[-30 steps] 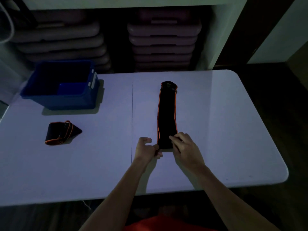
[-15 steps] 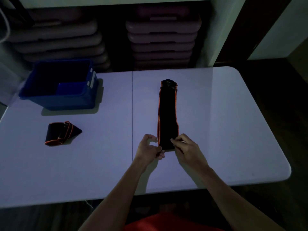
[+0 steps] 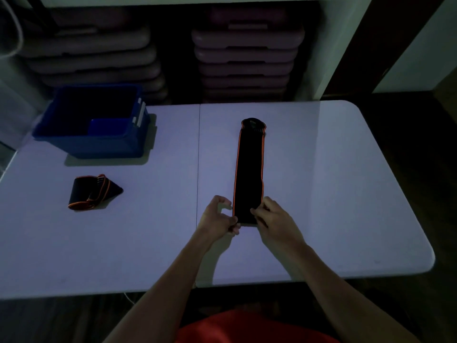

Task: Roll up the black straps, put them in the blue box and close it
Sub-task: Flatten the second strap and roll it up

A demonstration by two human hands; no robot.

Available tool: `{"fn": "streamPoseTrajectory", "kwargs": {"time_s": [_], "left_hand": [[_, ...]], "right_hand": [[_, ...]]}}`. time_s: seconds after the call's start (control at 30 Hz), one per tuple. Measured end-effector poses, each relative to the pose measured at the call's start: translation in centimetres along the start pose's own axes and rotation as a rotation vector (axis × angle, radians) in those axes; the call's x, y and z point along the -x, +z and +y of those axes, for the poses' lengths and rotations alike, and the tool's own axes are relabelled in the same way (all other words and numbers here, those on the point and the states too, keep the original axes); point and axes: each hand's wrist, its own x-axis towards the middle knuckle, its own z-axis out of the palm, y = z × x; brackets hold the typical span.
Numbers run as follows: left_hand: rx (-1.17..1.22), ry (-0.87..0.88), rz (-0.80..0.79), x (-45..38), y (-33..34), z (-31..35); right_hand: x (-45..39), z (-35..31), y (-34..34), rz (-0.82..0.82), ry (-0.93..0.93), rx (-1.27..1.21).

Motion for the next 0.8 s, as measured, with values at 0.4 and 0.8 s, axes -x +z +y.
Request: {"fn": "streamPoseTrajectory", "kwargs": {"time_s": [0.4,0.8], "left_hand": [[-1.212,0.541,0.072,0.4,0.4,-0.6],[-1.449,0.648,0.006,0.1,1.2,-0.2]], "right_hand": [[1.4,0.5,0.1,-0.218,0.140,0.014],[1.3,-0.9,-0.5,-0.255,0.056,0.075]]}}
